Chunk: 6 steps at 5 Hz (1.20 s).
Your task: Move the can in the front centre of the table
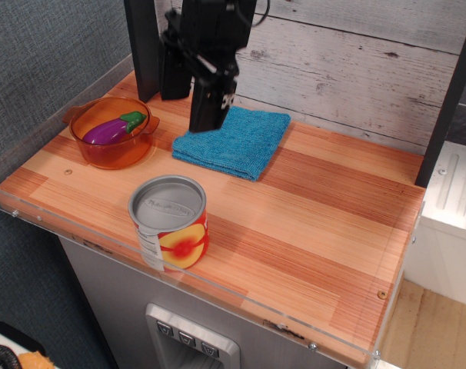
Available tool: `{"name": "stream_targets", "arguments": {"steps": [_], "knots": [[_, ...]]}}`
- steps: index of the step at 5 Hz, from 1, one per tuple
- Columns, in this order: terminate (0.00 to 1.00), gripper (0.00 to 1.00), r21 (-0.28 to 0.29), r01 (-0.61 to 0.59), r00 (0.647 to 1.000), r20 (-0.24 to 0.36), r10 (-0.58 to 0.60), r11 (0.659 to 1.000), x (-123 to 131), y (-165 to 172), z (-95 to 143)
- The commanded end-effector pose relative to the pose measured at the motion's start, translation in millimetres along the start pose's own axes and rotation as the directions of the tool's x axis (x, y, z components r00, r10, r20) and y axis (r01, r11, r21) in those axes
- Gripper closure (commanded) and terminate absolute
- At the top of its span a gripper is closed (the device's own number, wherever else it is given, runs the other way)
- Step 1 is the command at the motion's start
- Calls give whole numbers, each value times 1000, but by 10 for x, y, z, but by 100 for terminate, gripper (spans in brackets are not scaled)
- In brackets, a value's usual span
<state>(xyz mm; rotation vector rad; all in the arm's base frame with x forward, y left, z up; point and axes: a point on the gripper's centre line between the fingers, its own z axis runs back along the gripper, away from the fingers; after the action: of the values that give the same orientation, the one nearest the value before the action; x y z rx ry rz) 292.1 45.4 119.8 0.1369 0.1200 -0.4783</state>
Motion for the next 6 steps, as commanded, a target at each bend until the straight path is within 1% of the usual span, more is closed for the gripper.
{"name": "stream_targets", "arguments": {"steps": [1,2,3,4,5,6], "knots": [[0,0,15,-456,861,259,437,890,189,3,430],[0,0,-16,-548,788,324,523,836,249,11,527],[0,0,-30,-576,753,368,545,817,311,83,577],[0,0,-72,-588,728,386,566,806,439,134,580],[0,0,-82,-545,752,393,529,835,516,145,578],[0,0,-82,-545,752,393,529,835,516,145,578]]}}
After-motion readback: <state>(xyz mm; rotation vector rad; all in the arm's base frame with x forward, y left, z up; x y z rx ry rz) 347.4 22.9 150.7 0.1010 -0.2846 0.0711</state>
